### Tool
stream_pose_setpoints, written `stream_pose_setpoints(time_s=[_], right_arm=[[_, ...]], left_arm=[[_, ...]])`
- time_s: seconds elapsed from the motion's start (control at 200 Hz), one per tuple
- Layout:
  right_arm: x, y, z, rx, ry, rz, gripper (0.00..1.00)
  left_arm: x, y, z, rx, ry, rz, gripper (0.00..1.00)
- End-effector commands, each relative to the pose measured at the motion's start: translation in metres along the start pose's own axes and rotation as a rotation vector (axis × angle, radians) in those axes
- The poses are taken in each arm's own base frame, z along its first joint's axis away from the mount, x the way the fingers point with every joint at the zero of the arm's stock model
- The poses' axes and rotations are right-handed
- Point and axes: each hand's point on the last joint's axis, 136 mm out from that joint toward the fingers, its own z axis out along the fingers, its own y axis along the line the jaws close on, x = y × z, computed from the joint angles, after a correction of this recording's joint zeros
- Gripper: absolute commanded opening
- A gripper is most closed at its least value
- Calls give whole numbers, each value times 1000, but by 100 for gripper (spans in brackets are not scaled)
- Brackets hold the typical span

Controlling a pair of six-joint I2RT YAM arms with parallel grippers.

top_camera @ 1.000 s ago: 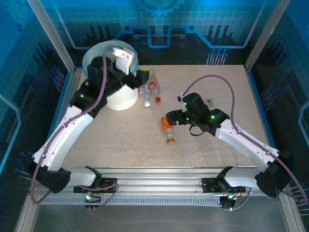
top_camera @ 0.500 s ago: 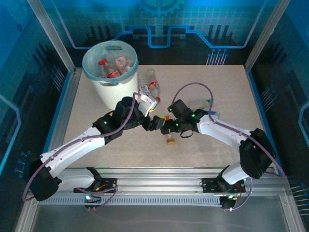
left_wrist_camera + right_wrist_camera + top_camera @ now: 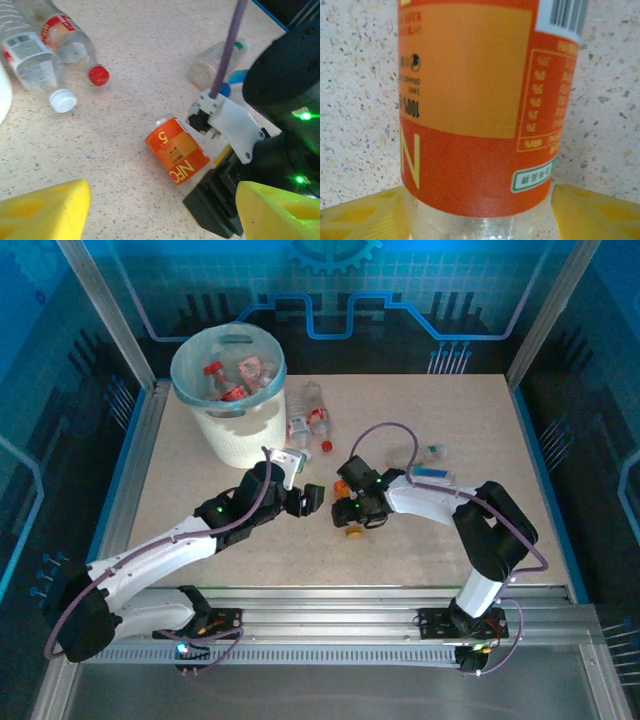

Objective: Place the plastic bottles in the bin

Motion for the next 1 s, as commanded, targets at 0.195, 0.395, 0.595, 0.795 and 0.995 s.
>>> stream_pose_setpoints(time_s=[0.195,0.395,0.595,0.795,0.995], right_arm=[[-6,0,-20,5,-83,-15,54],[-14,8,-53,-39,-158,-47,52],[-27,46,-114,-221,-378,-175,51],[-36,56,-167,-291,-636,-216,49],[-31,73,-199,-398,-751,-300,51]], left_arm=[[-20,14,-12,-74,-52,-64,78],[-39,9,-24,-52,-79,-96,79],[-72,-16,-38,73,-96,-163,85],[-91,-30,-41,206,-100,-282,91],[-92,-61,-35,408,-49,-299,90]])
